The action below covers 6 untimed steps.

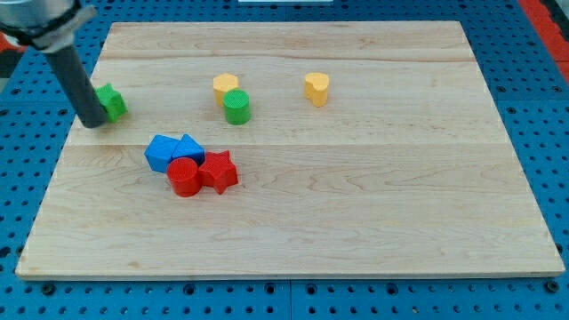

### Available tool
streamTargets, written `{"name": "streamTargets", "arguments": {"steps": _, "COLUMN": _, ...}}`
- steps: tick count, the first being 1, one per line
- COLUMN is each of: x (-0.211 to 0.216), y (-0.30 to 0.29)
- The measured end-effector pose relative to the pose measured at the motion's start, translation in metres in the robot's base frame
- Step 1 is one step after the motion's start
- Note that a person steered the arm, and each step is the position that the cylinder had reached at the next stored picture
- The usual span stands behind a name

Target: Push green star upwards

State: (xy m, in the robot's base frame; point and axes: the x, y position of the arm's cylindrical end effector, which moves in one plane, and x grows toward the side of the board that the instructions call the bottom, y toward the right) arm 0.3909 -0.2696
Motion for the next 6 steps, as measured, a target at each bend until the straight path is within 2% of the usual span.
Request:
{"name": "streamTargets", "arguments": {"steps": 1, "x": -0.024, "y": 0.006}}
{"name": "streamTargets", "arguments": {"steps": 2, "x": -0.022, "y": 0.047}}
{"name": "streamTargets", "arguments": {"steps": 3, "x": -0.040, "y": 0.051}}
{"name": "streamTargets", "arguments": {"steps": 4, "x": -0.092, "y": 0.030}}
{"name": "streamTargets", "arguments": {"steps": 5, "x": -0.074, "y": 0.030}}
{"name": "streamTargets", "arguments": {"steps": 6, "x": -0.079, "y": -0.020}}
